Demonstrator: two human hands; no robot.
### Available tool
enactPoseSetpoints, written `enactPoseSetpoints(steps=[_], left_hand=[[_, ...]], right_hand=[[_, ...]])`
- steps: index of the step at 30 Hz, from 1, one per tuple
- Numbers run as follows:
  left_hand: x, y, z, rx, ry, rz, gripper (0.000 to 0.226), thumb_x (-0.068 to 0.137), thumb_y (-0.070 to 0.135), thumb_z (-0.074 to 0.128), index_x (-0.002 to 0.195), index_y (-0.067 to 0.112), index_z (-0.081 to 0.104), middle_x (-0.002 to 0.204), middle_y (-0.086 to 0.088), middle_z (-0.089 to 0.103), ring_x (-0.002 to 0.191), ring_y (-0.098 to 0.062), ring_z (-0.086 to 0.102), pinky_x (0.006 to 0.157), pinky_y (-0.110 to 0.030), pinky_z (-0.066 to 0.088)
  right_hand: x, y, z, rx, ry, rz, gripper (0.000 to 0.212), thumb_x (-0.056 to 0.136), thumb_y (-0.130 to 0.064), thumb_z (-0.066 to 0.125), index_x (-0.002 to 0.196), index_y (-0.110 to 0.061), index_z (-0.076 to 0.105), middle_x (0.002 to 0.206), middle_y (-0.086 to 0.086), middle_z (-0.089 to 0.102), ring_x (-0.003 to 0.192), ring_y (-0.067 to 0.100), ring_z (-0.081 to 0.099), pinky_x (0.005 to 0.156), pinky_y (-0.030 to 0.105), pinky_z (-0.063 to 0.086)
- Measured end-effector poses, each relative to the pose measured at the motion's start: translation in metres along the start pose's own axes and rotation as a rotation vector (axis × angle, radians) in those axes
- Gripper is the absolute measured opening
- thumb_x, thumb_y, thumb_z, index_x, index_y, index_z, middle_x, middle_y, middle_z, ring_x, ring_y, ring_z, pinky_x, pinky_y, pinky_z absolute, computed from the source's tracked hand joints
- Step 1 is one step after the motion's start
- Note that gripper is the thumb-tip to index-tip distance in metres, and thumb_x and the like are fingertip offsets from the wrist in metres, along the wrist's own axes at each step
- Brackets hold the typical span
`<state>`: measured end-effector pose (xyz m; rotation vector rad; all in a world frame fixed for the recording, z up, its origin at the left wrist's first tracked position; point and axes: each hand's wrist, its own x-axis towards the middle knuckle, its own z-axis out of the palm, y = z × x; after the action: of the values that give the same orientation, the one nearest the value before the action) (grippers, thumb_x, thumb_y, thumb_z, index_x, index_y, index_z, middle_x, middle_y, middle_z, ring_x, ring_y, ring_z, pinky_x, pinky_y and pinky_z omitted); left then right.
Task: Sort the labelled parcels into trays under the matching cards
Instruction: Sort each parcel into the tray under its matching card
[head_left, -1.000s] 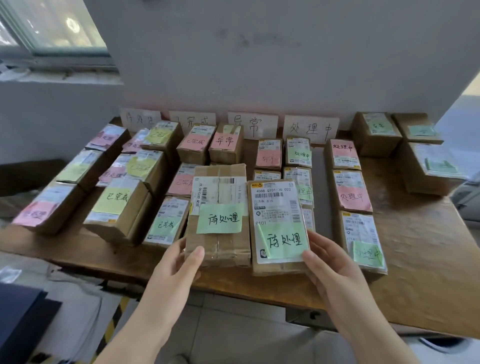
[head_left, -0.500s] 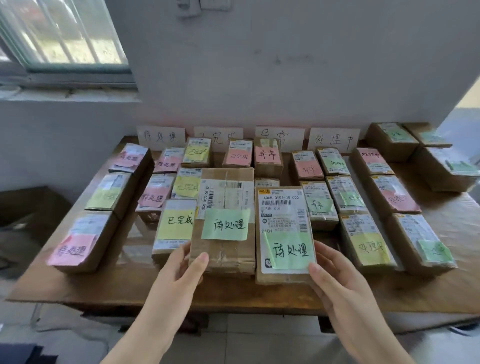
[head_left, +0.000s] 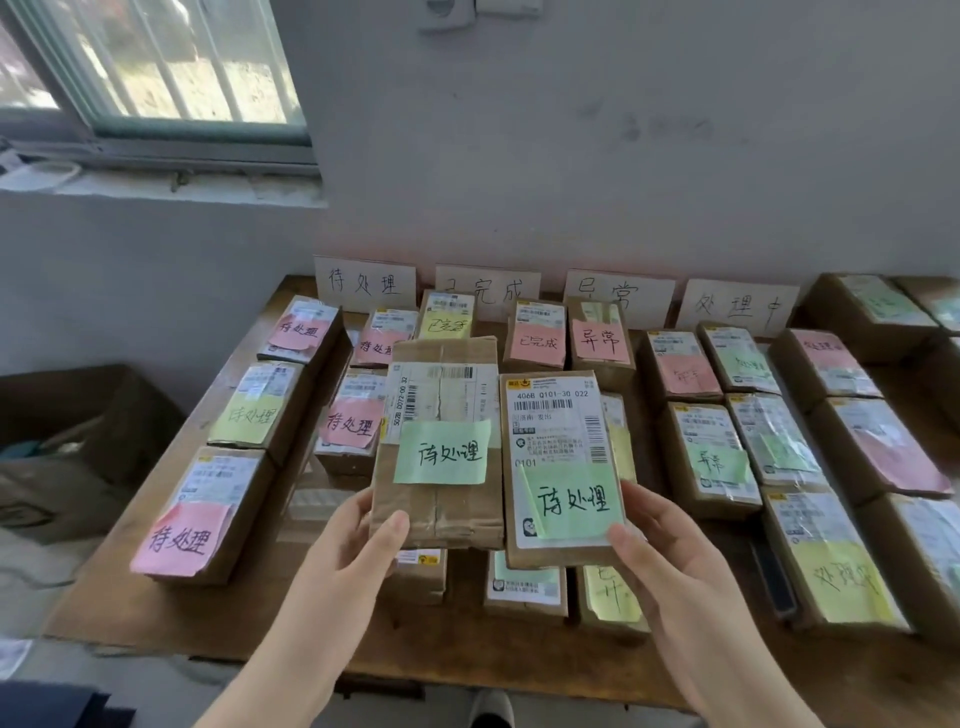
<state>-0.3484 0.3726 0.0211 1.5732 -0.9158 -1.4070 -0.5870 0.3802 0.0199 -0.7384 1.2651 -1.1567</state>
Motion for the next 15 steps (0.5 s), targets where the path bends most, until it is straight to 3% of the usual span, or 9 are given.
enactPoseSetpoints(steps=[4,7,10,12,13,15], left_hand=[[0.026,0.021,-0.012,-0.044,0.088,-0.023,0.018,0.084,0.031,0.061,0.101,0.038,0.056,0.09,0.011,0.074,0.092,-0.017,0.07,0.093,-0.042,0.049],[0.041,0.028,-0.027,-0.093,0.152,-0.011,0.037,0.072,0.041,0.067,0.108,0.036,0.058,0.096,0.004,0.074,0.089,-0.018,0.071,0.09,-0.046,0.051],[0.048,0.026,-0.047,-0.179,0.206,0.012,0.074,0.04,0.064,0.084,0.105,0.036,0.062,0.097,0.002,0.074,0.09,-0.018,0.071,0.086,-0.042,0.051],[0.05,0.023,-0.061,-0.222,0.218,0.031,0.091,0.02,0.068,0.085,0.101,0.034,0.064,0.098,0.002,0.074,0.092,-0.016,0.07,0.085,-0.038,0.05],[0.052,0.021,-0.069,-0.247,0.224,0.044,0.094,0.02,0.067,0.085,0.104,0.031,0.064,0.099,0.003,0.074,0.092,-0.015,0.07,0.084,-0.037,0.049],[0.057,0.015,-0.085,-0.296,0.255,0.032,0.089,0.039,0.058,0.086,0.117,0.025,0.06,0.108,0.002,0.071,0.094,-0.015,0.069,0.087,-0.038,0.048]], right_hand=[[0.04,-0.008,0.021,-0.025,-0.083,0.0,0.042,0.069,-0.021,0.064,0.111,-0.027,0.059,0.106,-0.002,0.072,0.103,0.014,0.066,0.085,0.028,0.054],[0.068,-0.015,0.041,-0.047,-0.152,-0.001,0.045,0.069,-0.024,0.065,0.113,-0.027,0.06,0.109,-0.003,0.071,0.106,0.014,0.065,0.092,0.035,0.048],[0.086,-0.02,0.064,-0.097,-0.23,-0.013,0.048,0.068,-0.027,0.067,0.115,-0.026,0.059,0.11,-0.003,0.071,0.108,0.016,0.064,0.093,0.036,0.048],[0.092,-0.02,0.081,-0.128,-0.282,-0.022,0.051,0.068,-0.028,0.067,0.118,-0.025,0.057,0.111,-0.004,0.07,0.109,0.014,0.064,0.093,0.035,0.048],[0.094,-0.019,0.09,-0.142,-0.302,-0.027,0.052,0.069,-0.029,0.067,0.119,-0.025,0.056,0.111,-0.006,0.07,0.108,0.012,0.064,0.092,0.032,0.05],[0.094,-0.016,0.109,-0.153,-0.318,-0.028,0.048,0.073,-0.026,0.067,0.119,-0.026,0.055,0.108,-0.009,0.071,0.103,0.007,0.065,0.082,0.022,0.053]])
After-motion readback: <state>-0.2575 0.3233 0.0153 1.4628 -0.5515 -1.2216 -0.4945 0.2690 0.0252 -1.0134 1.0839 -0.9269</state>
